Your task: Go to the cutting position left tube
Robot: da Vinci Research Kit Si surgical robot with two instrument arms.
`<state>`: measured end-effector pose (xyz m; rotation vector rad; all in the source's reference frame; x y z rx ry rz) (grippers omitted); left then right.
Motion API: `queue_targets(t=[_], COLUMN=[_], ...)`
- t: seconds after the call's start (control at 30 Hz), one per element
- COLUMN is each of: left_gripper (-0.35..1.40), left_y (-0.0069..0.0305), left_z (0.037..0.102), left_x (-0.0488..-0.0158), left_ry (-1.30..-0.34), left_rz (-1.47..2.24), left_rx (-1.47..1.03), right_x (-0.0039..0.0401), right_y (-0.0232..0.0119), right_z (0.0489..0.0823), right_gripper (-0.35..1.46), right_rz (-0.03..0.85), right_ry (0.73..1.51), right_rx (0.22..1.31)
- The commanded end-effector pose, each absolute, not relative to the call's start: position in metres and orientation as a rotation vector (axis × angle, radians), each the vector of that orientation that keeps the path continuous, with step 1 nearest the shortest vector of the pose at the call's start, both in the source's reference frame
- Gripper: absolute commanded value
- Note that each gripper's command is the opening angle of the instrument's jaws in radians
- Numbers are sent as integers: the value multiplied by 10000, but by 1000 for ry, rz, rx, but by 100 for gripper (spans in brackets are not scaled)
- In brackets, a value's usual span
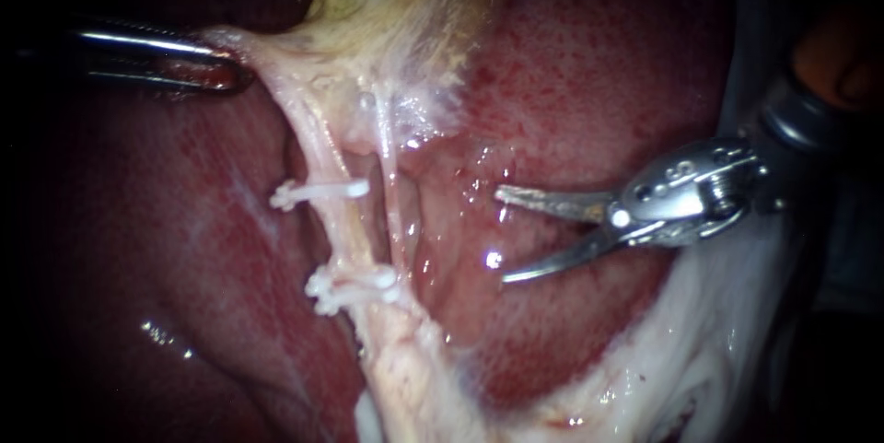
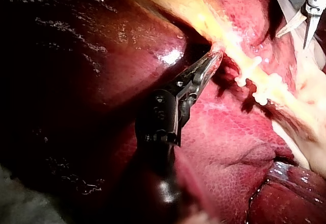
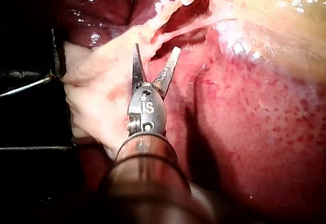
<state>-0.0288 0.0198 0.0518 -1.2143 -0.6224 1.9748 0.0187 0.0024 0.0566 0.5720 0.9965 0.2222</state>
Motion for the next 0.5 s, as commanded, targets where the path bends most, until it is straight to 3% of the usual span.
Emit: queue_targets(t=[0.03,0.27,0.5], left_gripper=[-35,-35,-35], left_y=[197,194,193], left_z=[520,523,524], left_x=[-289,-292,-293], left_ry=[-620,-612,-617], left_rz=[1975,1976,1977], left_rx=[-1213,-1212,-1213], right_x=[194,238,253], right_y=[23,15,5], right_z=[567,580,607], right_gripper=[143,143,143], right_rz=[223,230,245], right_ry=[1001,1017,991], right_rx=[582,684,731])
